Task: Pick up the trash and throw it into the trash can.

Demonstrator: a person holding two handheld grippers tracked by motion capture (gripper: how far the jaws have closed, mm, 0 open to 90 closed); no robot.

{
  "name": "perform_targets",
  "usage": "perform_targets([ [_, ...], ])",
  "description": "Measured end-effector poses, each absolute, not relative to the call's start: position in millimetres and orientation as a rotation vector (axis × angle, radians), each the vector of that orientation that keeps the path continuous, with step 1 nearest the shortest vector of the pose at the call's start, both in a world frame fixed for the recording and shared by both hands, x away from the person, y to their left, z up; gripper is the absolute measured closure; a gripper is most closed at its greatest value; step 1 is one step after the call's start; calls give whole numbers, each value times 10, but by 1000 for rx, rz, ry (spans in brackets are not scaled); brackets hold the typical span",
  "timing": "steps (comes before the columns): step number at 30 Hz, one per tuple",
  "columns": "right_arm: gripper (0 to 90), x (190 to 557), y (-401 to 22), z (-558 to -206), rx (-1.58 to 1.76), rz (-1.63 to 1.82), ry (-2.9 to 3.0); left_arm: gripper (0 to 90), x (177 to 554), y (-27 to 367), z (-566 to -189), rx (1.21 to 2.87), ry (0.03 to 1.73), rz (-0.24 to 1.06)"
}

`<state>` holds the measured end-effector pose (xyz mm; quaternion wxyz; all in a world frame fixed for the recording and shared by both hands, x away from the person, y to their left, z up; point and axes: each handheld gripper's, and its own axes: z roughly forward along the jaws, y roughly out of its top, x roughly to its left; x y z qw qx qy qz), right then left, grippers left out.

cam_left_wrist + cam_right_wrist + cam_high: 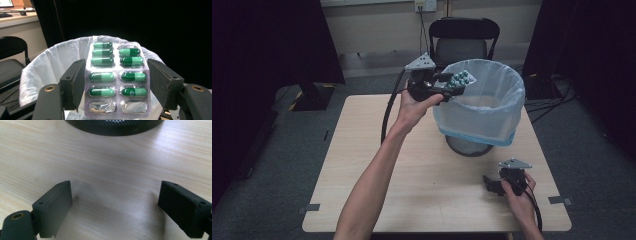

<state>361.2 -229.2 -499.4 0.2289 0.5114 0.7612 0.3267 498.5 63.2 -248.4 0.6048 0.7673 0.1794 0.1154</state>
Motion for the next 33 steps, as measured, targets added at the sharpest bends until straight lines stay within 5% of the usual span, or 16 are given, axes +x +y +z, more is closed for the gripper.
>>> perform_targets([
  [17, 112, 3612, -2291, -4994, 1408, 900, 2095, 337, 5245, 387, -2563, 1810, 466, 232],
  [22, 112, 3612, -2291, -4994, 1408, 900, 2095, 212, 5243, 380, -2563, 1811, 461, 245],
  [33, 112, 3612, -2291, -4994, 1408, 900, 2095, 165, 5171, 516, -2501, 1776, 451, 241],
])
